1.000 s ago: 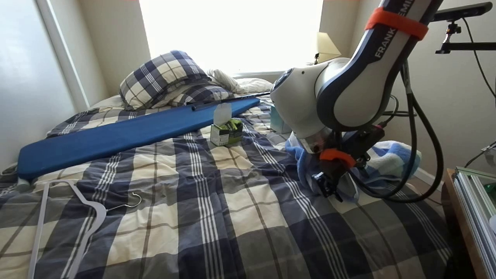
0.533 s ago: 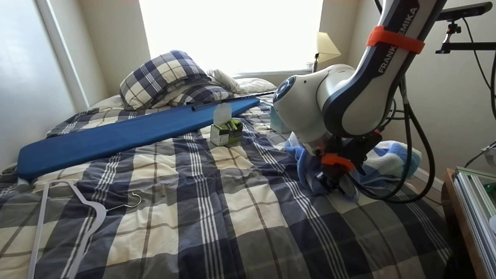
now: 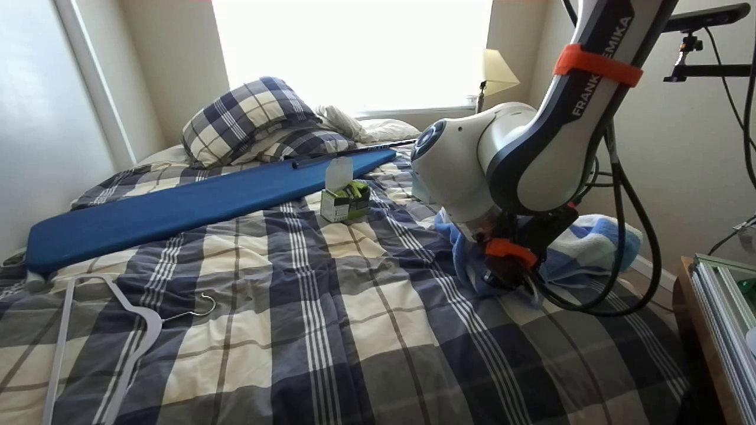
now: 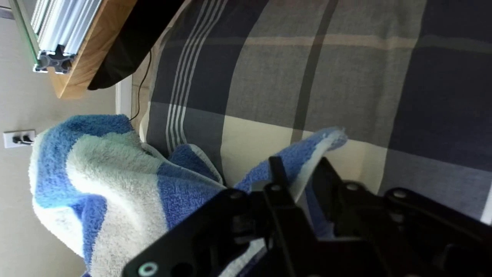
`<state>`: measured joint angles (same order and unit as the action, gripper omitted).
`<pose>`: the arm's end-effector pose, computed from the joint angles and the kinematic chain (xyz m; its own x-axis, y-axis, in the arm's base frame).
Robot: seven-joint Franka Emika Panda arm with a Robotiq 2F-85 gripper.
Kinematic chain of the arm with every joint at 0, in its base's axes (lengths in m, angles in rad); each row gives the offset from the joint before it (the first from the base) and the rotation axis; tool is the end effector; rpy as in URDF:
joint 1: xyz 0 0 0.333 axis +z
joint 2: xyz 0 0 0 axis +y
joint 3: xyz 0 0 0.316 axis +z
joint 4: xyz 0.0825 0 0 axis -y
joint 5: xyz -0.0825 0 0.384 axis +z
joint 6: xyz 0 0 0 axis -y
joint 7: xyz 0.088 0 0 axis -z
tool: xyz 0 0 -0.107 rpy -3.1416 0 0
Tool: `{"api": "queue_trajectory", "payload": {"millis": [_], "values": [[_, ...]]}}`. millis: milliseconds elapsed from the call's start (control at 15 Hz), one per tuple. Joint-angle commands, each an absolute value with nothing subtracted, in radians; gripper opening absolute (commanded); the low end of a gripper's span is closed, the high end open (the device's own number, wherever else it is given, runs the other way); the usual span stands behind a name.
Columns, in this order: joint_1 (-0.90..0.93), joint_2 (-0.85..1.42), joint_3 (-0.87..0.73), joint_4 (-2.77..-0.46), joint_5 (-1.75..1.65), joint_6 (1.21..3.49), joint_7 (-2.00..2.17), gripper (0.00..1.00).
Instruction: Pick up the blue and white striped towel and move it to the left of the bed
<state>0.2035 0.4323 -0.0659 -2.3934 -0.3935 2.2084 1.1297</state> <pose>0.4159 0.0409 0.1094 0.7587 -0.6394 -0.1245 -0.4539 -0.6560 0.6030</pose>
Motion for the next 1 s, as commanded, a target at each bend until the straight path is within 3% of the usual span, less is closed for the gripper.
{"api": "queue_trajectory", "payload": {"millis": [0, 267, 933], "values": [[0.21, 0.42, -0.044, -2.391, -0.363, 2.178, 1.116, 0.01], [0.209, 0.378, -0.028, -2.414, -0.358, 2.178, 1.108, 0.01], [0.141, -0.044, -0.047, -2.389, -0.607, 2.175, 1.207, 0.01]]}}
